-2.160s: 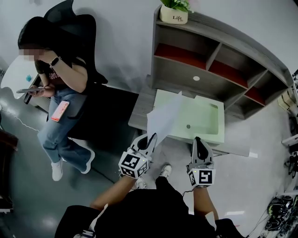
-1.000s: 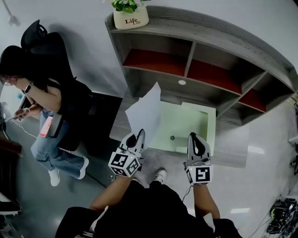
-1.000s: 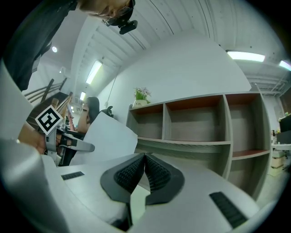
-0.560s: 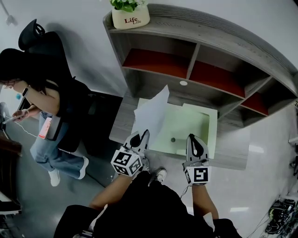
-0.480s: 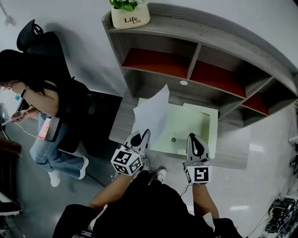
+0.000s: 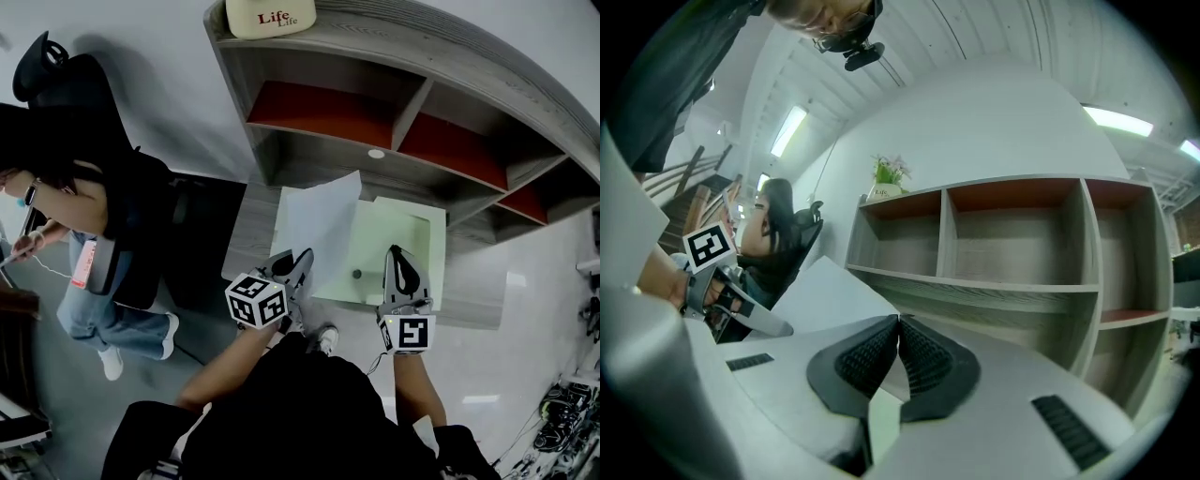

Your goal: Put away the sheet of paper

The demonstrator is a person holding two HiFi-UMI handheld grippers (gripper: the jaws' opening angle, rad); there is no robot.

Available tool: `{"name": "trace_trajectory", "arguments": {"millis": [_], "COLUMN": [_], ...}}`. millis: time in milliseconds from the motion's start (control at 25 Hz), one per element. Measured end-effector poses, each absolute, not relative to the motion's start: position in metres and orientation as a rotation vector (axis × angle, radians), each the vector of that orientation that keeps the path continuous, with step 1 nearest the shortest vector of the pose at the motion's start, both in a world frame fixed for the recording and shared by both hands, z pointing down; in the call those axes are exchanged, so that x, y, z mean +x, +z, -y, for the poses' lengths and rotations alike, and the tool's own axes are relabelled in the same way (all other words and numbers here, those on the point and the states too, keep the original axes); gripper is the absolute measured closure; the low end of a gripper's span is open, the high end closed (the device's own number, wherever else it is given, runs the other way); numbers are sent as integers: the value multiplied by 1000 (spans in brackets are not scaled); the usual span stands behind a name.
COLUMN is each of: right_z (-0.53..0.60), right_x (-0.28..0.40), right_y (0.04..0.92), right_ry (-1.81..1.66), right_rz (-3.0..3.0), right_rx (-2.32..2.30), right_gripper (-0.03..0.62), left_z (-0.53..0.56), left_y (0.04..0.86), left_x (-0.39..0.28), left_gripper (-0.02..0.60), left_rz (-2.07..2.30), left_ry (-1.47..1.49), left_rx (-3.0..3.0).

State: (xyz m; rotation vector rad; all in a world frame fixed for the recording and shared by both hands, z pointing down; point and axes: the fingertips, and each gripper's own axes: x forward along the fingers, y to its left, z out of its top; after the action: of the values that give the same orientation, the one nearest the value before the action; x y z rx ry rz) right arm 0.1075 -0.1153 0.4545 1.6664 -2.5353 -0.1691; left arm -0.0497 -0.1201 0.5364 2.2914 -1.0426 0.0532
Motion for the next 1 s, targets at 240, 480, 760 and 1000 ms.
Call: {"name": "trace_trajectory", "arguments": {"millis": [240, 480, 760, 1000], "right_z": [124, 126, 121, 127], "right_x": [96, 83, 74, 72], "right_y": [457, 457, 461, 473], "right_ry": [-165, -172, -164, -117], "right_rz": [2492, 2436, 2411, 2437], "right_rx": [1685, 1724, 1715, 1676], "right_gripper": [571, 571, 571, 571], "left_z": [135, 152, 162, 166], "left_y": [573, 643, 692, 709], "left_x": [-64, -88, -108, -108], "left_gripper": [577, 577, 575, 575], "left_rz": [965, 961, 1013, 1060], "left_ry": [86, 309, 497, 570], "left_rx": [2184, 2038, 1980, 1955]}}
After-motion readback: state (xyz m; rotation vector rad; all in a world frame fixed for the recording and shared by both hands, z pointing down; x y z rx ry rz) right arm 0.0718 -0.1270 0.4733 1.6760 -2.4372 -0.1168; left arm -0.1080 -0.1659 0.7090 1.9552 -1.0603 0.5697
